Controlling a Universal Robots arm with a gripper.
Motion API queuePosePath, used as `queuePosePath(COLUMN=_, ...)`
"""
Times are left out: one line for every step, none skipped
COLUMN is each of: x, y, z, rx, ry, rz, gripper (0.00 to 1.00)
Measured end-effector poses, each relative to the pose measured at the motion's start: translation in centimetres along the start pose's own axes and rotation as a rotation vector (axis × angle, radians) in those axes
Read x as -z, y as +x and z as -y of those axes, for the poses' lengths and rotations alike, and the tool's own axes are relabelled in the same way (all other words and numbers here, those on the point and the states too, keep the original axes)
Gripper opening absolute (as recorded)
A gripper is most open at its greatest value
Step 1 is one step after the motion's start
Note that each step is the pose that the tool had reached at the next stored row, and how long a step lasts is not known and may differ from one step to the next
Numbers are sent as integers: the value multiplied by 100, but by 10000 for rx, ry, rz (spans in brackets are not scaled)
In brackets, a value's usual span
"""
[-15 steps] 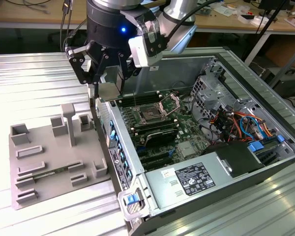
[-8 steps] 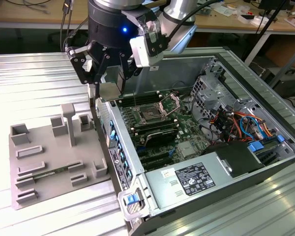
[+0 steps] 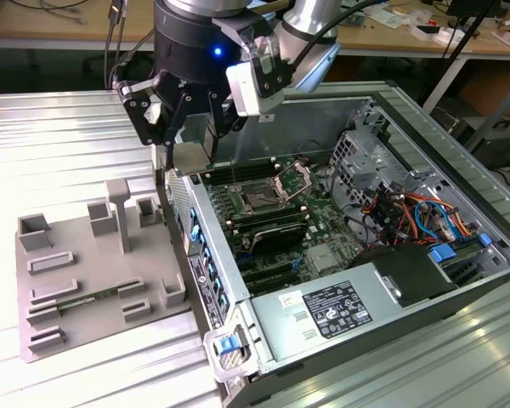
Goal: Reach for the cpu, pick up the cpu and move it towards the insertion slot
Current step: 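Pick up the cpu and move it towards the insertion slot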
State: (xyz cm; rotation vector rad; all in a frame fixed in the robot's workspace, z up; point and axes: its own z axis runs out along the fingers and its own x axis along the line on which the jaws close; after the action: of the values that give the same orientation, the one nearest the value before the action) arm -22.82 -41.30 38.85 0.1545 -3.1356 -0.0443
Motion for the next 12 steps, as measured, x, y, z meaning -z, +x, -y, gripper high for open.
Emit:
queuePosePath(x=0, y=-2, z=0, rx=0, ry=0, rz=0, gripper=55)
queuePosePath(x=0, y=-3, z=0, rx=0, ry=0, rz=0, gripper=55)
queuePosePath(x=0, y=-5, z=0, rx=0, ry=0, rz=0, gripper=55)
queuePosePath(x=0, y=-7, z=1, rx=0, ry=0, rz=0, gripper=55)
queuePosePath(x=0, y=-10, z=1, rx=0, ry=0, rz=0, gripper=55)
queuePosePath(x=0, y=-14, z=1, rx=1, ry=0, rz=0, gripper=55)
queuePosePath(x=0, y=-15, z=2, rx=0, ry=0, rz=0, gripper=55)
queuePosePath(x=0, y=-18, z=2, rx=0, ry=0, rz=0, gripper=55)
queuePosePath(x=0, y=-21, z=2, rx=0, ry=0, rz=0, gripper=55)
queuePosePath(x=0, y=-23, z=2, rx=0, ry=0, rz=0, gripper=55)
queuePosePath(x=0, y=-27, z=3, rx=1, ry=0, rz=0, gripper=55)
queuePosePath(x=-1, y=-30, z=3, rx=0, ry=0, rz=1, gripper=55)
